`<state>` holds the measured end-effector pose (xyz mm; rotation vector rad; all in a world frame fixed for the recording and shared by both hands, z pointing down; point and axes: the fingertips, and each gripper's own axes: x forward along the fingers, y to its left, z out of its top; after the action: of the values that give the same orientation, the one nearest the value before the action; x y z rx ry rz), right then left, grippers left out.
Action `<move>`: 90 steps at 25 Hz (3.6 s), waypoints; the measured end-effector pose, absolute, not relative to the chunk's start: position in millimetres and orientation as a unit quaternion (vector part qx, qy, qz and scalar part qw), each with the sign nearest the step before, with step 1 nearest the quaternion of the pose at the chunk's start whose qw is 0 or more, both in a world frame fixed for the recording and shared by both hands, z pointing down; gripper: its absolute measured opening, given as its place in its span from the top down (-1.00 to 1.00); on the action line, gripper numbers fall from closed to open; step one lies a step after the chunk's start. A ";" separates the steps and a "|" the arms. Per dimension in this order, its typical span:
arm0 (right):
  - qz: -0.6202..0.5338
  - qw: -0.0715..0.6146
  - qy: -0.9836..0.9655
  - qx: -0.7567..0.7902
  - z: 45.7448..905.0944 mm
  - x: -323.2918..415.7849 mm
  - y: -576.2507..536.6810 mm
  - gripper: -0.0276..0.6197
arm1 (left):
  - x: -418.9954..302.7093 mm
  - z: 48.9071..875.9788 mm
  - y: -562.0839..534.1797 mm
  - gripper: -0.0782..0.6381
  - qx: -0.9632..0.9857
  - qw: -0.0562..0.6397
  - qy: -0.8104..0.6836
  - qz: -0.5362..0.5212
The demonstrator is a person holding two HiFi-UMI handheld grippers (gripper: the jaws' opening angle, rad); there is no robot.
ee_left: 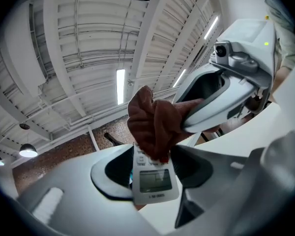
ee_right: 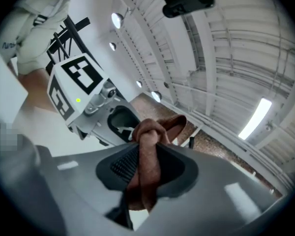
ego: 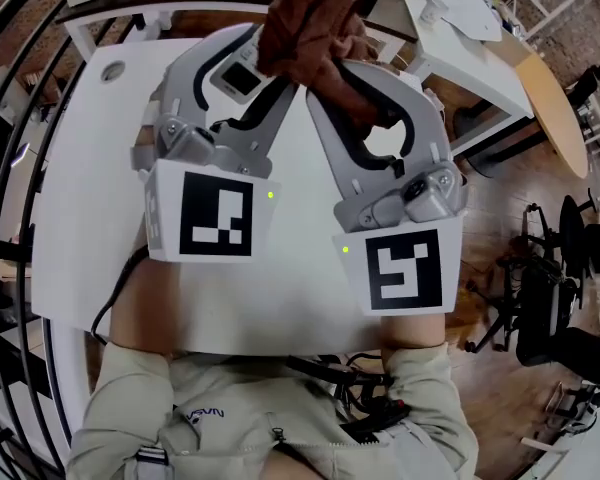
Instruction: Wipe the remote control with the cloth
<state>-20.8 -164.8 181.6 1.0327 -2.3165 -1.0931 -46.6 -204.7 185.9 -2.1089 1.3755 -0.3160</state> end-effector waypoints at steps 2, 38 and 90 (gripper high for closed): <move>-0.395 0.207 -0.831 0.333 193.2 -30.9 -158.0 0.62 | -46.7 188.8 -205.6 0.10 -0.790 0.303 0.518 -0.126; -0.374 0.198 -0.838 0.345 189.7 -21.5 -156.4 0.61 | -17.8 212.1 -200.1 0.10 -0.780 0.352 0.489 -0.171; -0.225 -0.143 -0.892 0.365 111.8 45.4 -154.6 0.60 | -46.6 181.1 -194.7 0.10 -0.933 0.015 0.333 0.132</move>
<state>45.4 -154.6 111.8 1.2633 -3.0905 -0.7803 -46.6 -194.7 181.1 -2.9043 1.0367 0.4107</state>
